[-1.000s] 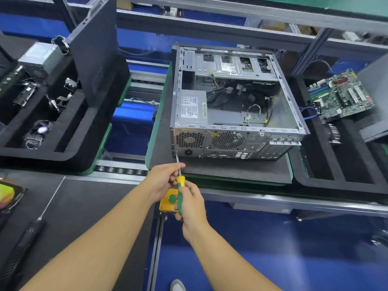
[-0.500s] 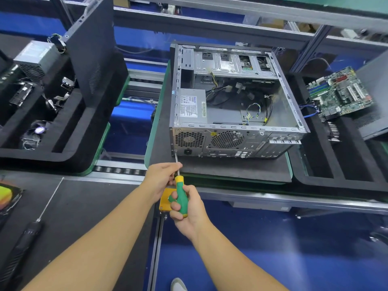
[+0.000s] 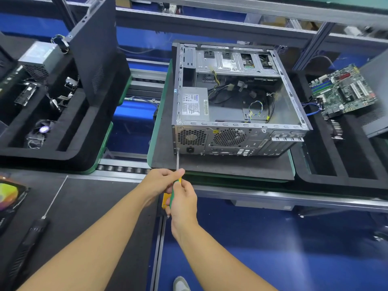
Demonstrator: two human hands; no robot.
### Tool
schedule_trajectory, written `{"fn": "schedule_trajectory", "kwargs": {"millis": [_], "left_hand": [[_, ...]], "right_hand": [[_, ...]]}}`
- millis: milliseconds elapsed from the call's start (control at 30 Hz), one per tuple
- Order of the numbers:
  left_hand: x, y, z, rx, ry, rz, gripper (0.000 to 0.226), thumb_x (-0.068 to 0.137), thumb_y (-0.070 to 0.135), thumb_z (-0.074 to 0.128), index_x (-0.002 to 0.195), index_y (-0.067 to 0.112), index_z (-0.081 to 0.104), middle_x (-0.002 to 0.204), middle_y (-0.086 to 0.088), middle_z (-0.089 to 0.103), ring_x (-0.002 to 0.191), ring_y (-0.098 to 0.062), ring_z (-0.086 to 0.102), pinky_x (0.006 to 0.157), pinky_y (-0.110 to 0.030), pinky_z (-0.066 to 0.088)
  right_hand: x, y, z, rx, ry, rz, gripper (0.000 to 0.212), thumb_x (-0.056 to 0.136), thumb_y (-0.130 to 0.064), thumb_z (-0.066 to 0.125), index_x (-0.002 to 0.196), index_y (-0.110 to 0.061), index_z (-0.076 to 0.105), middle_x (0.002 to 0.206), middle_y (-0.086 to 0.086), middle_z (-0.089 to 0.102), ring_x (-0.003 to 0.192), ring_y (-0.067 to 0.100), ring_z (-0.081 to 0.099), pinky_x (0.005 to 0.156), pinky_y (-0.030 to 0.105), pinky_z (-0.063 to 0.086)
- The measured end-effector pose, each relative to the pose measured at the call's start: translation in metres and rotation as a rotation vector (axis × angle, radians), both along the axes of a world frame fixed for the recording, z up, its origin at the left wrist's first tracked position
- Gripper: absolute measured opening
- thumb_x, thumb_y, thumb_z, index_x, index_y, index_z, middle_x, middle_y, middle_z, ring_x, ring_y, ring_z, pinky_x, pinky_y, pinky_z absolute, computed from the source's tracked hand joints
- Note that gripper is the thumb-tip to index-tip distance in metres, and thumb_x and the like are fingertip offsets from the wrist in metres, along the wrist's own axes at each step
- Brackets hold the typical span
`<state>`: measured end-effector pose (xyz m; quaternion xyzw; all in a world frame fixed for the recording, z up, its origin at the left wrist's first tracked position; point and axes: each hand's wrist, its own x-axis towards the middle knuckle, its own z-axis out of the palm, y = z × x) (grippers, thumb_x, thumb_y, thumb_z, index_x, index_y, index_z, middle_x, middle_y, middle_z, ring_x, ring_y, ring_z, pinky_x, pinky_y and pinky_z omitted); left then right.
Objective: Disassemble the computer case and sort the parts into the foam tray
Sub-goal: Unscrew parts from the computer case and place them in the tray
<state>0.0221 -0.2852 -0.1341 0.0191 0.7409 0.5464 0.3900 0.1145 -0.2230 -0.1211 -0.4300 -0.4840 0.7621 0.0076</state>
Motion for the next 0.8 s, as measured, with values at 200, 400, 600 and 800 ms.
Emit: {"fn": "schedule_trajectory", "kwargs": {"millis": [200,400,600,800], "left_hand": [[0.0,0.003,0.01,0.032,-0.024,0.095,0.027,0.083,0.034,0.079,0.083,0.007,0.079,0.081,-0.008,0.077,0.066,-0.01,0.071,0.056,-0.018,0.053],[0.0,-0.005,0.007,0.191,-0.146,0.106,0.025,0.096,0.024,0.065,0.08,0.005,0.07,0.065,-0.004,0.058,0.061,-0.013,0.05,0.055,-0.02,0.048],[0.009,-0.009,0.001,0.254,-0.265,0.071,0.04,0.101,0.035,0.053,0.114,0.0,0.067,0.109,-0.015,0.074,0.093,-0.022,0.068,0.081,-0.033,0.057],[0.02,-0.001,0.005,0.167,-0.264,0.073,0.051,0.086,0.037,0.073,0.109,-0.008,0.066,0.087,-0.018,0.071,0.072,-0.023,0.066,0.059,-0.032,0.056]], "right_hand": [[0.001,-0.004,-0.003,0.373,-0.046,0.093,0.009,0.101,-0.028,0.049,0.103,-0.035,0.043,0.095,-0.004,0.064,0.085,0.017,0.065,0.077,0.051,0.059],[0.011,0.003,0.006,-0.31,-0.043,0.059,0.036,0.103,-0.039,0.041,0.116,-0.01,0.057,0.082,0.008,0.062,0.059,0.019,0.054,0.047,0.028,0.042],[0.027,0.013,0.004,-0.238,0.024,0.054,0.021,0.105,-0.021,0.051,0.115,-0.003,0.054,0.095,0.021,0.062,0.067,0.022,0.057,0.045,0.027,0.044],[0.021,0.009,0.008,-0.16,-0.021,0.021,0.034,0.095,-0.017,0.069,0.119,-0.011,0.045,0.097,0.016,0.062,0.06,0.016,0.053,0.051,0.028,0.047]]}}
